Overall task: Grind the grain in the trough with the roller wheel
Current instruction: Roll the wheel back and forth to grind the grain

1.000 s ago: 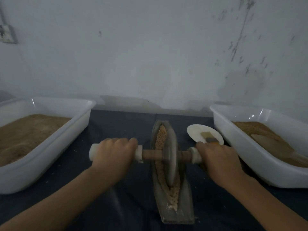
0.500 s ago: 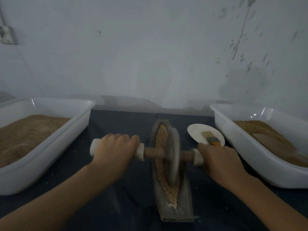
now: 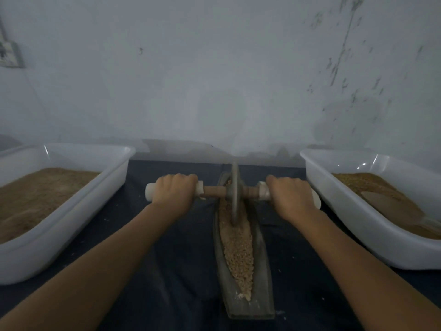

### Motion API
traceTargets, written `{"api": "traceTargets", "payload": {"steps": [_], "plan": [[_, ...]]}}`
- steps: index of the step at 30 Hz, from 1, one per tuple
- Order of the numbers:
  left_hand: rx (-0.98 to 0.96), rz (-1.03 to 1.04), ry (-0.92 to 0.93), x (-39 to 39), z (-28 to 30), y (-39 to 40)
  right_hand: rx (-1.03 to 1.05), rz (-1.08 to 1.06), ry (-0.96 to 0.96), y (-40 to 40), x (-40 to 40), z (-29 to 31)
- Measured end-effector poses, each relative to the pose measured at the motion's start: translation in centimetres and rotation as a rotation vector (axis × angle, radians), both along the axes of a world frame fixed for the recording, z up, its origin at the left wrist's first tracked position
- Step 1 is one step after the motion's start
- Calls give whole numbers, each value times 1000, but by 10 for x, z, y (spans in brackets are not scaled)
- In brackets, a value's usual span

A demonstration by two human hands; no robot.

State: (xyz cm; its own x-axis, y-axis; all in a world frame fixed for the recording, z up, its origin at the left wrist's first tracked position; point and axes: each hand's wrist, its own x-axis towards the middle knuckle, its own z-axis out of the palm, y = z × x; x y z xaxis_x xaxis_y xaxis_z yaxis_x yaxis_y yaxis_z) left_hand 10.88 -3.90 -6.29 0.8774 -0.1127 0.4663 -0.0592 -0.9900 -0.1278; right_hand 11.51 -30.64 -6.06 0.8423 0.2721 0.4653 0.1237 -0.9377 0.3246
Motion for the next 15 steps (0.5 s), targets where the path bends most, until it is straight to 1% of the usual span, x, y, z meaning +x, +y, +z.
{"api": "traceTargets", "payload": {"steps": [2,6,7,9,11,12,15], "plan": [[11,9,36,5,4,-1,-5,6,-10,4,6,4],[65,-48,99,-24,16,-3,64,17,153,0,-17,7],[81,-67,91,-38,15,-2,56,29,159,-5,-30,5],[128,-133,-12,-71,8,3,17,89,82,-15,-63,0],[129,-253,-142,-101,2,8,42,160,-6,-23,-94,0],[122,-282,-168,-110,0,11,58,186,-22,-25,-104,1],[103,-211,-76,-108,-13,17,-15,165,-36,-21,-105,5]]}}
